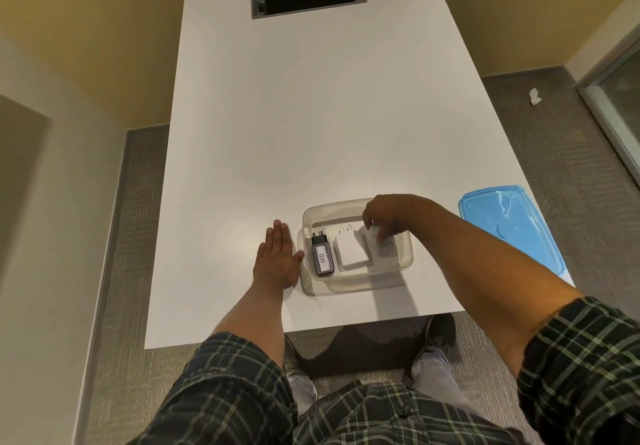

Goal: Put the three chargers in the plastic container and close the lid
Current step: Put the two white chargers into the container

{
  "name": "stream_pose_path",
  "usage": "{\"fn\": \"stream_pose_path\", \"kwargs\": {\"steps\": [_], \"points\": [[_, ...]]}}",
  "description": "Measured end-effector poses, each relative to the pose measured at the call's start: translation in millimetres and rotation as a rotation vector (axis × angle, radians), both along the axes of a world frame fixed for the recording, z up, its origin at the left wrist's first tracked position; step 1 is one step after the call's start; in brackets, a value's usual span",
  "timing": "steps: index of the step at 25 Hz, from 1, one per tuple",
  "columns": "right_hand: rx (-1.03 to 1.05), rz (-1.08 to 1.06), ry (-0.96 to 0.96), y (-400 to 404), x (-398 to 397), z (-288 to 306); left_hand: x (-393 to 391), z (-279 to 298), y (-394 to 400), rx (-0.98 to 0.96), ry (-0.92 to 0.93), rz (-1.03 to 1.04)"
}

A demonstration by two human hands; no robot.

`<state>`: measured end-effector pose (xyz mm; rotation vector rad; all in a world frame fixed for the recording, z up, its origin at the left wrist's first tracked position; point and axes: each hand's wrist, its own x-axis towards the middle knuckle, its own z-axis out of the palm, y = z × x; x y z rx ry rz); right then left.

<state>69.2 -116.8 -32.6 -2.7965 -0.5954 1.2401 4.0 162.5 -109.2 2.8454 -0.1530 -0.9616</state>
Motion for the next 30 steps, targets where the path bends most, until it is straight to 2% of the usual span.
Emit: {"fn": "stream_pose_path", "kwargs": {"steps": [15,19,30], "points": [[-0.100,0.089,-0.109,0,-6,-28,0,1,-2,0.014,0.034,0.011],[-0.099,0.034,-0.136,1,-9,-29,2,3,-3,0.025,0.050,0.001],[-0.169,0.135,-0.381,9,-31,-19,17,20,-1,0.060,0.104,-0.047]]}}
